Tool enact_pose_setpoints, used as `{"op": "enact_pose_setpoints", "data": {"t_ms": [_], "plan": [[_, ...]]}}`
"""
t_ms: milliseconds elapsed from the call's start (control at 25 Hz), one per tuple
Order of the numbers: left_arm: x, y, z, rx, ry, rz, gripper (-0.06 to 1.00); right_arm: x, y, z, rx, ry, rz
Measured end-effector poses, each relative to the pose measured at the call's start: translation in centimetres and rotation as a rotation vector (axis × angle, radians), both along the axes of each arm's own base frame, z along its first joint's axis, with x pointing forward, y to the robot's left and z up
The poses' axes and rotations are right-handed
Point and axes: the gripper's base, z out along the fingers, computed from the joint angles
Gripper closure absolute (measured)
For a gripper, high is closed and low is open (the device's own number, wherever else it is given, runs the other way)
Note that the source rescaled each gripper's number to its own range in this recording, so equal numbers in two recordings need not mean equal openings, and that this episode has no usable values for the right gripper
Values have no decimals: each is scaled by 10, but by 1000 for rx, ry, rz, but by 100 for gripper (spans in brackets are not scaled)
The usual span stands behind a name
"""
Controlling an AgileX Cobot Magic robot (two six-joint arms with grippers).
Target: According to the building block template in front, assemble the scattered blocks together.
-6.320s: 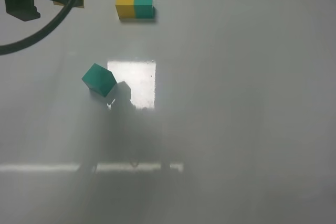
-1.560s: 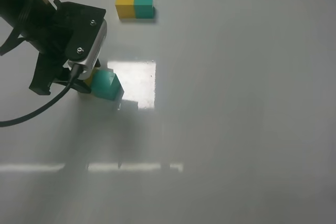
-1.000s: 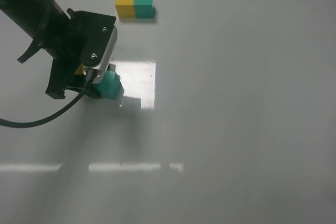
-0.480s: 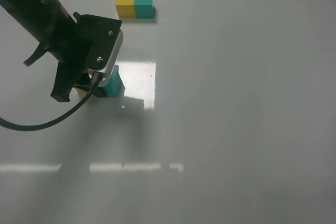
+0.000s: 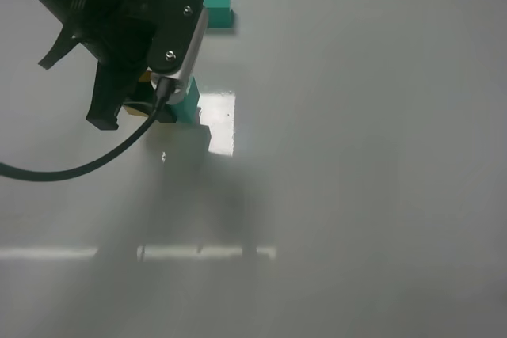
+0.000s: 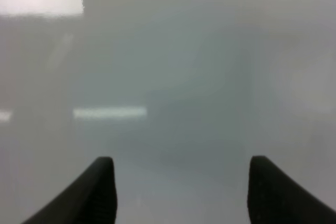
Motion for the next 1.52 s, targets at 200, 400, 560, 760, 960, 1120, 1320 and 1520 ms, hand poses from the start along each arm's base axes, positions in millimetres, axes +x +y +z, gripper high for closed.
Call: {"op": "enact_pose_setpoints", "data": {"t_ms": [200,400,560,760,960,1120,1320,1520], "plan": [[-2,-2,11,-23,-31,28,94,0,0,0,0,0,0],[13,1,4,-56,-21,121,94,0,0,0,0,0,0],[28,-1,-7,-71,-7,148,94,0,0,0,0,0,0],[33,-7,-15,-94,11,140,94,0,0,0,0,0,0],[36,-9,-19,-87,20,140,94,0,0,0,0,0,0],[36,-9,-20,-83,25,141,94,0,0,0,0,0,0],[35,-10,-21,-81,46,139,94,0,0,0,0,0,0],[33,-12,-21,-114,70,132,48,0,0,0,0,0,0]]}}
